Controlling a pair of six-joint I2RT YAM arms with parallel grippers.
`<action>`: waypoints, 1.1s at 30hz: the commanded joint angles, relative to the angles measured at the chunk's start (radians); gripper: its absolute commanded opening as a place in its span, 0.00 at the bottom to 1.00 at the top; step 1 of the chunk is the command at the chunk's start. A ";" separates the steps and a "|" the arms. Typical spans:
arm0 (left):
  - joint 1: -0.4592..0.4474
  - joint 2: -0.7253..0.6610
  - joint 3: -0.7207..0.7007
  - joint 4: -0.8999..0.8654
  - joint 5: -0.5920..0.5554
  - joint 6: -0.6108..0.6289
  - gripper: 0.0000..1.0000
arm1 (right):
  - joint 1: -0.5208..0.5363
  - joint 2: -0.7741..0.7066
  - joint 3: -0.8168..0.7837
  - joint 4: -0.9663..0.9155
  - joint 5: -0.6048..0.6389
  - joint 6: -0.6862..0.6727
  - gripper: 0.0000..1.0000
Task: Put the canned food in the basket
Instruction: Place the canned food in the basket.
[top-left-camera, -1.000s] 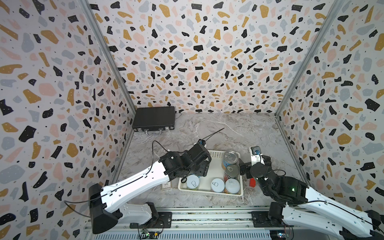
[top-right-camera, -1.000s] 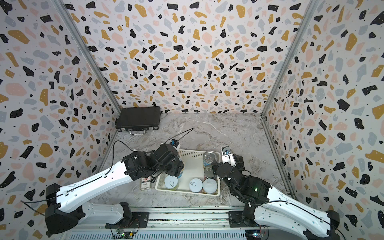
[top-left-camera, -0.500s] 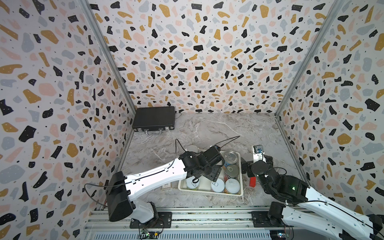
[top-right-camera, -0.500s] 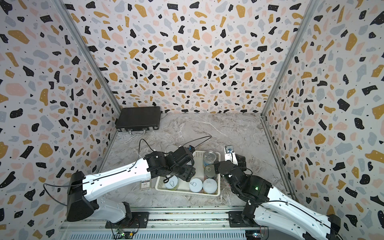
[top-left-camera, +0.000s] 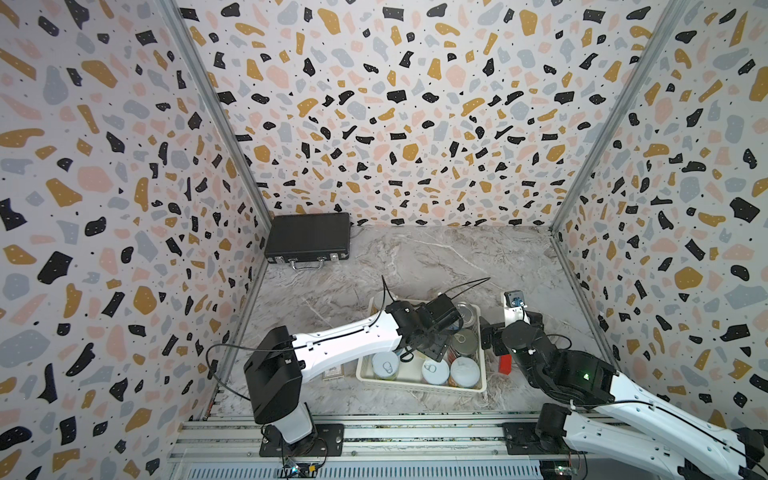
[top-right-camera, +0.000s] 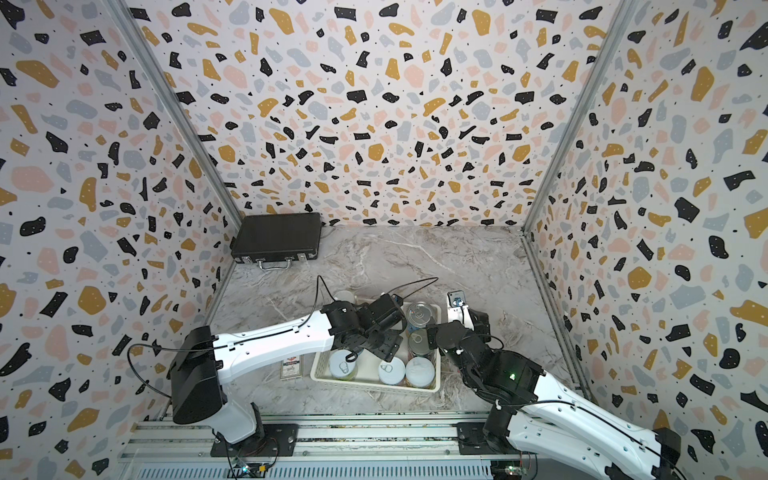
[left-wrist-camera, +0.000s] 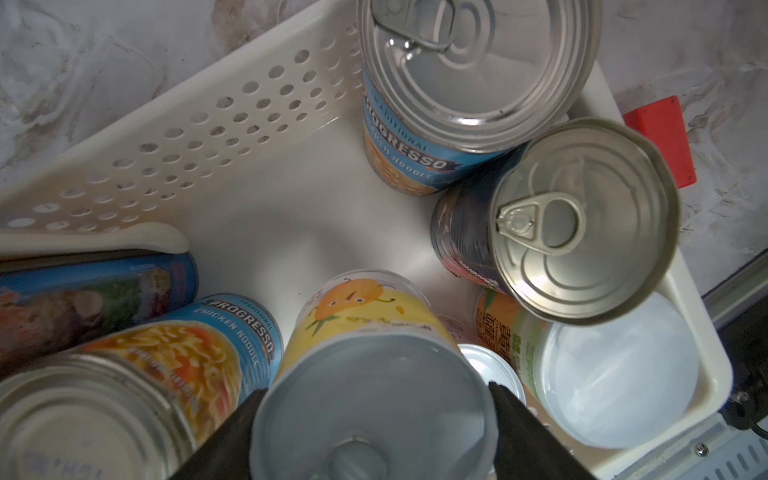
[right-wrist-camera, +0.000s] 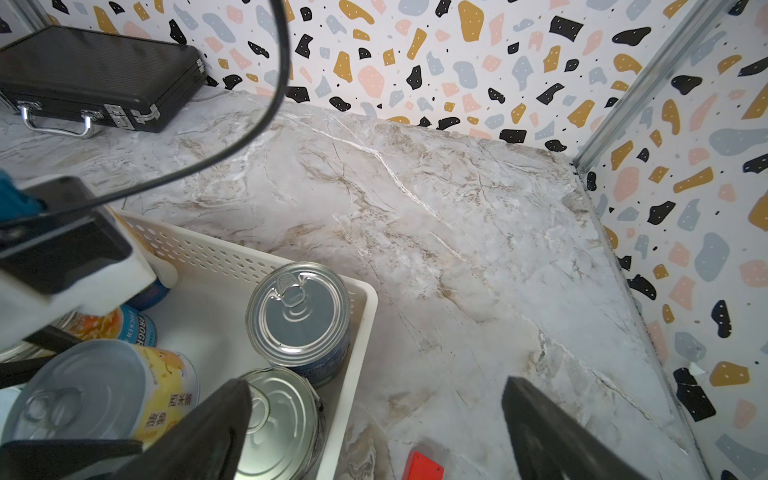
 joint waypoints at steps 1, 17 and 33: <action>0.046 0.012 0.025 0.048 0.026 -0.046 0.47 | -0.004 0.022 0.005 -0.020 -0.014 0.008 1.00; 0.099 -0.010 -0.037 0.077 0.033 -0.098 0.46 | -0.004 0.043 0.011 -0.020 -0.029 0.009 1.00; 0.102 0.125 -0.031 0.006 0.112 -0.180 0.46 | -0.006 0.004 0.001 -0.018 -0.025 0.013 1.00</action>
